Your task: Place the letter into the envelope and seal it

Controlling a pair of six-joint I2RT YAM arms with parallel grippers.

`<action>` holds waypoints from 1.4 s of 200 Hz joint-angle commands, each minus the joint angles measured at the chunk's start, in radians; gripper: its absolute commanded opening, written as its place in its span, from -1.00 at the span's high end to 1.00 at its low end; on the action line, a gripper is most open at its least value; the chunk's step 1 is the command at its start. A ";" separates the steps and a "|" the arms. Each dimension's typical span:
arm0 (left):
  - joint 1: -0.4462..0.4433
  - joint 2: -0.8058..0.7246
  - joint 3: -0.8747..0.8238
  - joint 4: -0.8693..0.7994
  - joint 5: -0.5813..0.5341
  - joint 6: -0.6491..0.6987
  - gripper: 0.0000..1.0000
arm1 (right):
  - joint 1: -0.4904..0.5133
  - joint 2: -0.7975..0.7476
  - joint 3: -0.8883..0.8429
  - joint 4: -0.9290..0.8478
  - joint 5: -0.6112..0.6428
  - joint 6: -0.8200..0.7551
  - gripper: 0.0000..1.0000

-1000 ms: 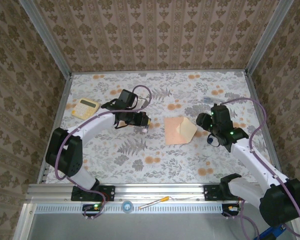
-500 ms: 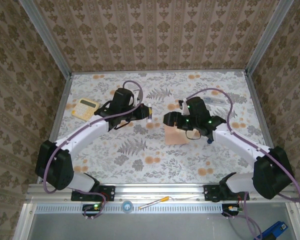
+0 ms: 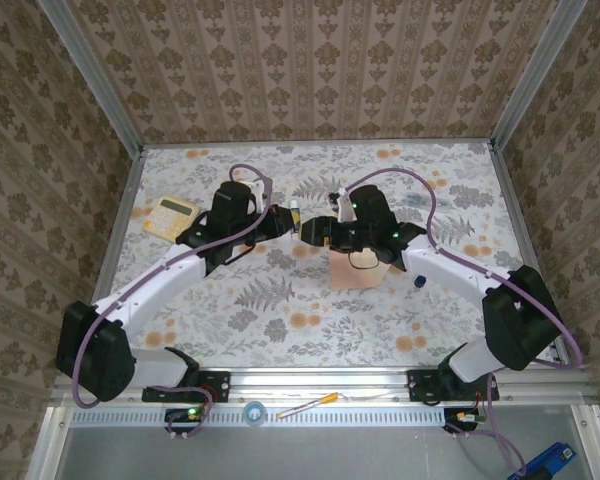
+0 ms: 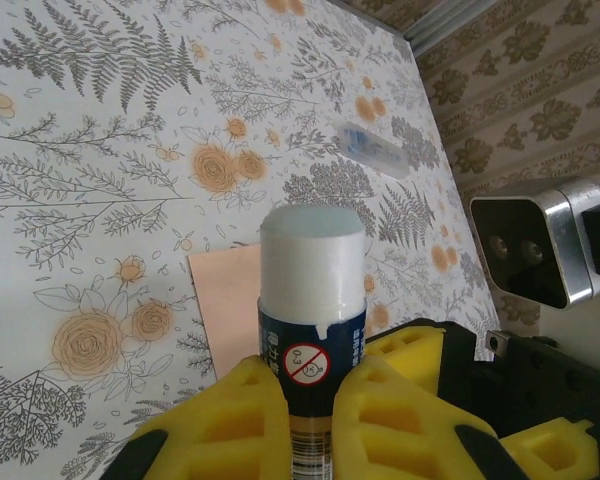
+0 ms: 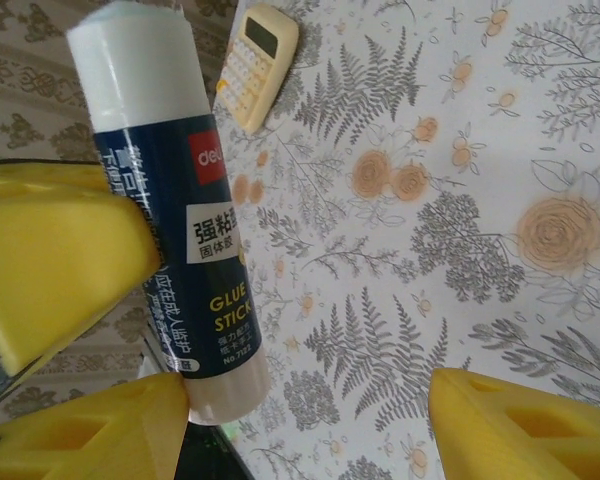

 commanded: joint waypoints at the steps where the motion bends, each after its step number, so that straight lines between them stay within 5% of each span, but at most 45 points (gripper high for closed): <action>1: 0.004 -0.033 -0.015 0.079 0.030 -0.049 0.84 | 0.014 0.017 0.030 0.080 -0.044 0.019 -0.31; 167: 0.028 -0.058 -0.053 0.174 0.057 -0.139 0.85 | 0.017 0.043 -0.010 0.233 -0.118 0.078 -0.24; 280: 0.033 -0.057 -0.058 0.194 0.098 -0.163 0.84 | 0.012 0.042 0.012 0.189 -0.113 0.021 0.05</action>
